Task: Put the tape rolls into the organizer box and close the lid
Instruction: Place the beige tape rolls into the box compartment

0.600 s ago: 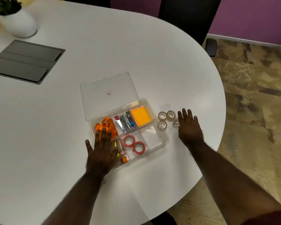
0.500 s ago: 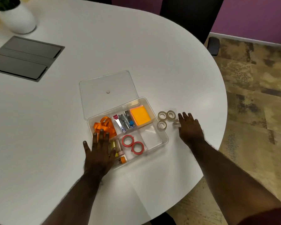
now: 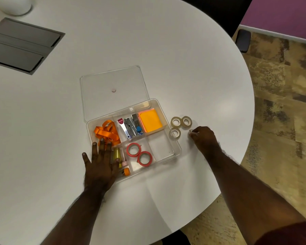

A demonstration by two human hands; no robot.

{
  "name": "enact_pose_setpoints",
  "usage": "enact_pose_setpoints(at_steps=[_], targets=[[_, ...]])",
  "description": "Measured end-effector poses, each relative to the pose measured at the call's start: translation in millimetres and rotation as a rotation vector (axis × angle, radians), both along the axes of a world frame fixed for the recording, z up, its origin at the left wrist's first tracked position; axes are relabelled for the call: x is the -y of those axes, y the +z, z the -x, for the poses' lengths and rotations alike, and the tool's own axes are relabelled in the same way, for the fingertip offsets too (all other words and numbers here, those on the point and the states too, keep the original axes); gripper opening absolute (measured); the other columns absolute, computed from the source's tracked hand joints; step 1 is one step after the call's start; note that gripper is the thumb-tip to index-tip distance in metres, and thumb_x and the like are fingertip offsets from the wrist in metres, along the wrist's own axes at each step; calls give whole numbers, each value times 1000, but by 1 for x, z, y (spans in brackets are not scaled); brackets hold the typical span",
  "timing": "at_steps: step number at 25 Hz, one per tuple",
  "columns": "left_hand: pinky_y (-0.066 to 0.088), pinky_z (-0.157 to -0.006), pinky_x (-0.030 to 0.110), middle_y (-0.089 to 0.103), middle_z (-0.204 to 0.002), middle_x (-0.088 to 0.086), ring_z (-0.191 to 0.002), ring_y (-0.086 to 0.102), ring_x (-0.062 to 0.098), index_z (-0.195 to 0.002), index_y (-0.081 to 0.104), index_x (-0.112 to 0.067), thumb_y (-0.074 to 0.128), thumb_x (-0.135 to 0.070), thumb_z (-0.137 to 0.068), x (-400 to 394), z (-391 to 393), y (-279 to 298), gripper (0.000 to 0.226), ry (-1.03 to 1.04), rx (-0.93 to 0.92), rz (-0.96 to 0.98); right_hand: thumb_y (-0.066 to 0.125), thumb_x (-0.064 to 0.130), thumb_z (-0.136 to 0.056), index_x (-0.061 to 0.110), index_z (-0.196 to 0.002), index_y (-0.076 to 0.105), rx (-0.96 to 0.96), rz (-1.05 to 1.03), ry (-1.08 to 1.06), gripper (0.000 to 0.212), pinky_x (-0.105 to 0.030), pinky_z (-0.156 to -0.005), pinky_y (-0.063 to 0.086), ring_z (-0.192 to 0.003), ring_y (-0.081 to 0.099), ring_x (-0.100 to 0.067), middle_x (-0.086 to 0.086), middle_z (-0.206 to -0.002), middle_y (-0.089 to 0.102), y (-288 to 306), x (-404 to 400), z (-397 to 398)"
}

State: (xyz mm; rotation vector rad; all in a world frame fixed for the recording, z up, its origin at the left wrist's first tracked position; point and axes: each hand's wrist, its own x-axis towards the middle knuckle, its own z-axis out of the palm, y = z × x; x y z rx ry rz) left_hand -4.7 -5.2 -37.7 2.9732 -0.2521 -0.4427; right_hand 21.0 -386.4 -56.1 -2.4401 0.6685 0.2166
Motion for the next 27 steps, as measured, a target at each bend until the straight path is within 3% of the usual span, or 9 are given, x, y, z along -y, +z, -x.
enact_pose_setpoints(at_steps=[4, 7, 10, 12, 14, 16, 19, 21, 27], targets=[[13, -113, 71, 12, -162, 12, -149, 9, 37, -152, 17, -14, 1, -64, -90, 4, 2, -1, 81, 10, -8, 24, 68, 22, -84, 3, -93, 68, 2, 35, -12, 21, -33, -86, 44, -104, 59, -30, -15, -101, 68, -3, 2, 7], [14, -113, 70, 15, -161, 14, -148, 10, 38, -152, 22, -13, 1, -63, -91, 6, 1, -1, 82, 19, 7, 40, 74, 24, -79, 11, -109, 60, 190, 10, -29, 35, -36, -92, 43, -101, 62, -31, -10, -107, 68, 10, -2, 8], [13, -114, 70, 14, -162, 14, -149, 9, 37, -152, 22, -13, 0, -64, -90, 8, 0, -1, 83, 40, 5, 63, 80, 19, -72, 9, -122, 58, 313, 44, 113, 56, -39, -98, 38, -106, 59, -34, -14, -116, 65, 27, -25, -2], [11, -115, 69, 13, -162, 13, -149, 8, 36, -152, 21, -14, -1, -65, -89, 8, 0, -3, 84, 50, 9, 71, 81, 17, -70, 6, -123, 59, 339, 49, 283, 58, -33, -98, 35, -109, 56, -35, -16, -118, 62, 36, -49, -6], [10, -115, 69, 13, -162, 13, -150, 8, 36, -152, 20, -14, -3, -66, -88, 8, 0, -4, 85, 53, 13, 78, 80, 19, -70, 7, -123, 59, 296, -5, 433, 58, -26, -97, 36, -110, 54, -31, -15, -119, 58, 39, -75, -7], [10, -115, 69, 12, -162, 13, -150, 8, 36, -152, 20, -15, -3, -66, -88, 8, 1, -5, 85, 55, 18, 84, 78, 22, -75, 10, -126, 57, 191, 3, 516, 56, -32, -95, 45, -111, 55, -27, -12, -123, 56, 36, -99, -6], [9, -115, 69, 11, -162, 11, -150, 7, 35, -152, 19, -15, -3, -66, -88, 9, 1, -5, 85, 57, 27, 89, 69, 23, -84, 14, -125, 55, 38, 243, 570, 45, -36, -84, 54, -106, 61, -25, -8, -125, 57, 27, -122, -8], [9, -115, 69, 11, -162, 11, -150, 6, 35, -152, 20, -15, -3, -67, -87, 8, 1, -6, 86, 59, 32, 103, 65, 19, -88, 12, -126, 53, -43, 278, 536, 41, -37, -84, 56, -104, 62, -27, -9, -126, 57, 23, -130, -12], [11, -115, 69, 13, -162, 13, -150, 7, 36, -152, 22, -14, 1, -64, -89, 8, 3, -8, 83, 51, 32, 108, 65, 12, -88, 10, -126, 52, -87, 85, 397, 41, -40, -92, 55, -109, 61, -28, -10, -127, 56, 13, -141, -14]])
